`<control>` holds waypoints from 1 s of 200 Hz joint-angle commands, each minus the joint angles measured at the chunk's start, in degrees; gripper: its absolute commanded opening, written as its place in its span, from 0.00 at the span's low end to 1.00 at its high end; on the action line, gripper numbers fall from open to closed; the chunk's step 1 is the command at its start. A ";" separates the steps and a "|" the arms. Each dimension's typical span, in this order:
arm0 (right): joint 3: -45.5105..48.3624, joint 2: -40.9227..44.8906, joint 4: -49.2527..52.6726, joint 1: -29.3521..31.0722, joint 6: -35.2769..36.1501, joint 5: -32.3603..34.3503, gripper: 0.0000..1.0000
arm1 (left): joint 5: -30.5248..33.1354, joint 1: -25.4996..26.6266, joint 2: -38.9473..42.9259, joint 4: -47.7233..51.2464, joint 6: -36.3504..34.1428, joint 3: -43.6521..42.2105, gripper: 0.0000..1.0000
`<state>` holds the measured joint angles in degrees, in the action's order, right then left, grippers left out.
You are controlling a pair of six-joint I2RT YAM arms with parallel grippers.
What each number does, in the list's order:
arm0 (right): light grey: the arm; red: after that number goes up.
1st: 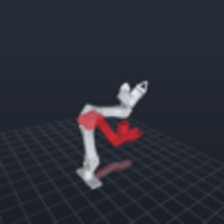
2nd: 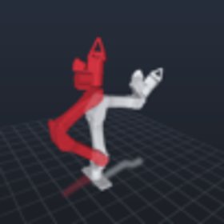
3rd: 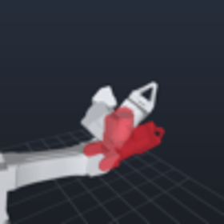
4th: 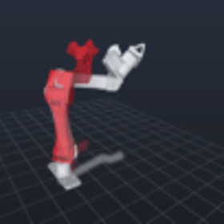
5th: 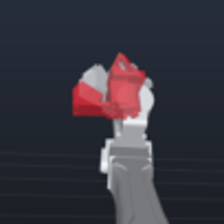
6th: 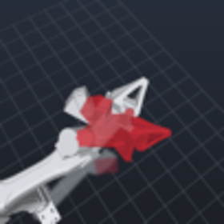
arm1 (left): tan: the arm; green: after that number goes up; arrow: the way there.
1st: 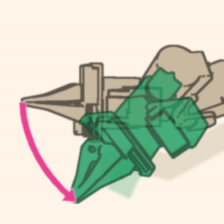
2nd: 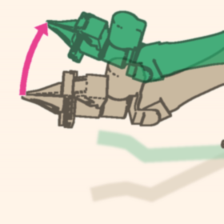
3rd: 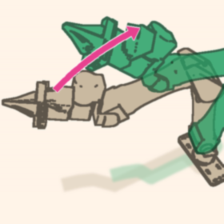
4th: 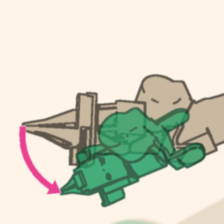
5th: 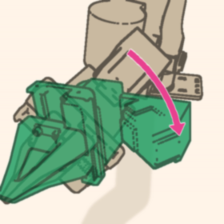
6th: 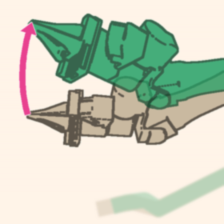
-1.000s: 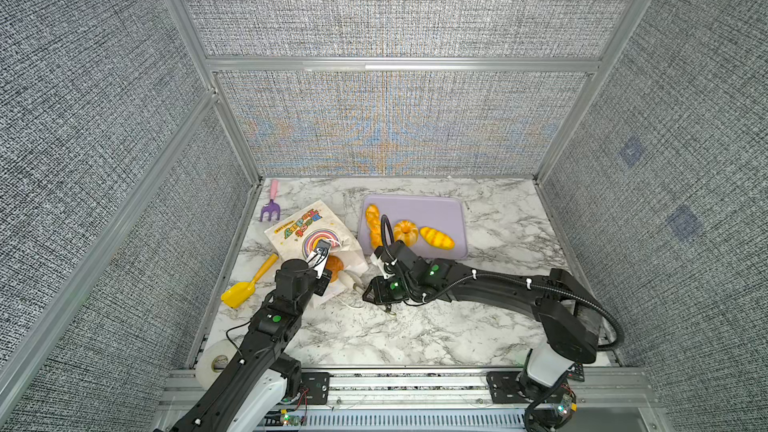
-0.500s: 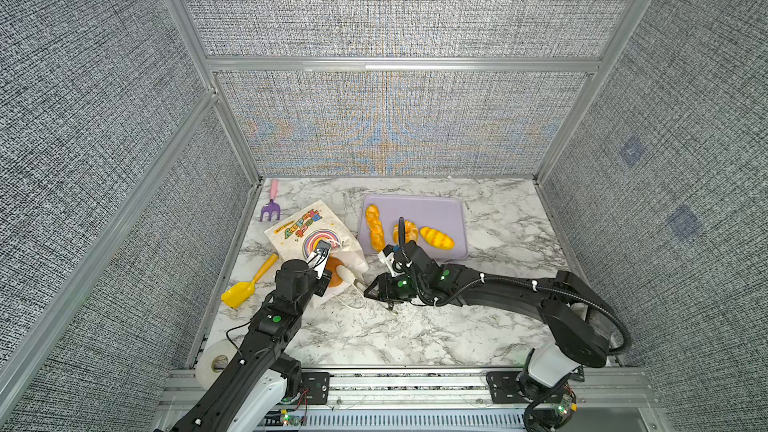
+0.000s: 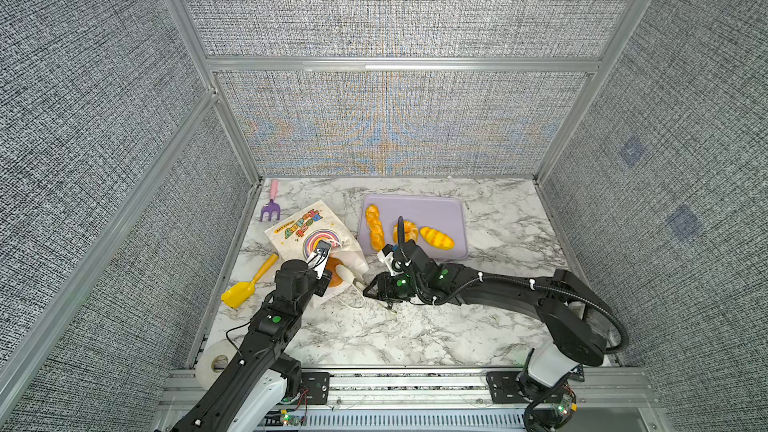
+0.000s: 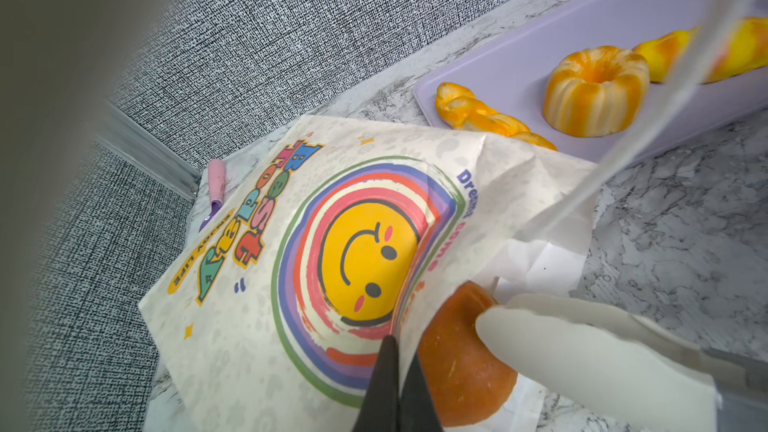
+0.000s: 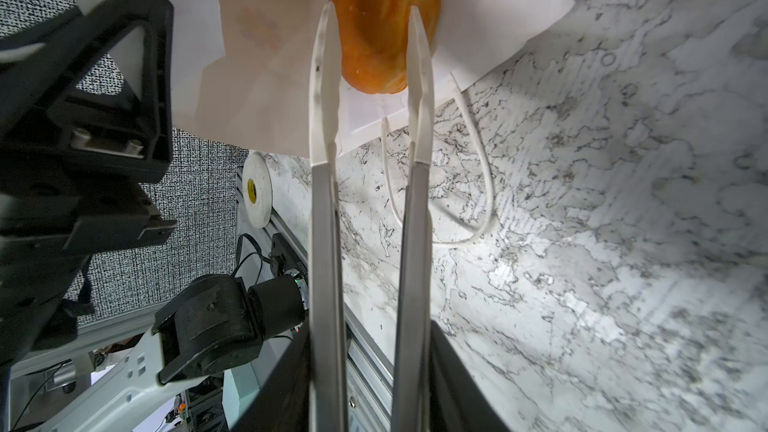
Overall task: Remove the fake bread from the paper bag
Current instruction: 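Pull the pinched orange bun out of the bag mouth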
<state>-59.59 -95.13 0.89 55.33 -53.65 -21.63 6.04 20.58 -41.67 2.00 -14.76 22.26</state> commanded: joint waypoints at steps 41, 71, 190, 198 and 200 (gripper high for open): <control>-1.84 -0.45 3.78 -0.03 2.23 1.07 0.41 | -0.68 -0.01 -0.09 -0.98 0.09 0.07 0.00; -1.82 -0.61 3.77 -0.01 2.19 0.95 0.41 | -0.68 -0.04 0.01 -0.95 0.00 0.00 0.00; -7.15 -6.93 1.36 0.03 1.79 -2.19 0.43 | -1.65 -0.02 0.08 -1.03 -0.62 -0.11 0.00; -7.38 -7.29 1.30 0.01 1.70 -2.23 0.43 | -1.65 -0.02 0.10 -1.06 -0.62 -0.11 0.00; -7.42 -7.33 1.24 0.03 1.70 -2.27 0.42 | -1.65 -0.01 0.10 -1.04 -0.62 -0.11 0.00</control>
<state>-66.15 -101.82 4.62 55.33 -51.70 -23.05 5.56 20.58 -41.58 2.00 -14.98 22.26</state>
